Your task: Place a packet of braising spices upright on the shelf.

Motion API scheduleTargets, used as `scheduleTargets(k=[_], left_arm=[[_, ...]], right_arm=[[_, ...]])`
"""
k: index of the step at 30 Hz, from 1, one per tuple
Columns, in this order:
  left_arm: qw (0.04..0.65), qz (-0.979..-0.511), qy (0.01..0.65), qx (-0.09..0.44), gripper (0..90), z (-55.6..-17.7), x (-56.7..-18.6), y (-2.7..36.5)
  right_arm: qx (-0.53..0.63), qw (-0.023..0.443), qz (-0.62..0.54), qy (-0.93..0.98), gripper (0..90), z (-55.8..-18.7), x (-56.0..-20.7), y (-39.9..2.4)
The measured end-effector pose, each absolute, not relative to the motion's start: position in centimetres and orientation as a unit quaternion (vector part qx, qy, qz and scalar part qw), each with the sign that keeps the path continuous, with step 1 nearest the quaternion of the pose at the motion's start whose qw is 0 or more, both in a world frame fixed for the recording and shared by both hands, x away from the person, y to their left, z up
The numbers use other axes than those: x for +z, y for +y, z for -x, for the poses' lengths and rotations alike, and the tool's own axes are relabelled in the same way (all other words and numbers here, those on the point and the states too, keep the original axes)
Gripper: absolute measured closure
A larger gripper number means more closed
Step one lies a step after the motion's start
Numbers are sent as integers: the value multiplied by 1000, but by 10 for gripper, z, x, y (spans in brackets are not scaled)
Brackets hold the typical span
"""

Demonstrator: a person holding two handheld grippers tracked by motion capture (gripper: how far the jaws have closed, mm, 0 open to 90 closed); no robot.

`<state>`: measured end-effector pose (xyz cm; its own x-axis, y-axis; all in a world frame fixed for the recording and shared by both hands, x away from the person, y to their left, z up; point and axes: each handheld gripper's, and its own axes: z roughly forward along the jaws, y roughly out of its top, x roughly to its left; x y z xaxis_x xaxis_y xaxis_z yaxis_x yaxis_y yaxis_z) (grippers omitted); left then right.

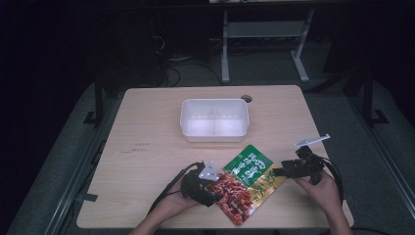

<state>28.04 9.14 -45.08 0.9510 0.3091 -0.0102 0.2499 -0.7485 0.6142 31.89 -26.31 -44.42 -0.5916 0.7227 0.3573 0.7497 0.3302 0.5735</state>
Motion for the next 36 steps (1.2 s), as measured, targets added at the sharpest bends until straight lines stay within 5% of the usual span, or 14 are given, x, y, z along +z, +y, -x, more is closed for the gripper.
scheduleTargets(k=[18,36], left_arm=[[317,-935,155,40,336,-283,-456,87],[325,-931,159,45,336,-282,-458,88]], right_arm=[[-342,46,450,-824,438,-326,-455,-255],[-367,84,423,-824,783,-324,-454,-246]])
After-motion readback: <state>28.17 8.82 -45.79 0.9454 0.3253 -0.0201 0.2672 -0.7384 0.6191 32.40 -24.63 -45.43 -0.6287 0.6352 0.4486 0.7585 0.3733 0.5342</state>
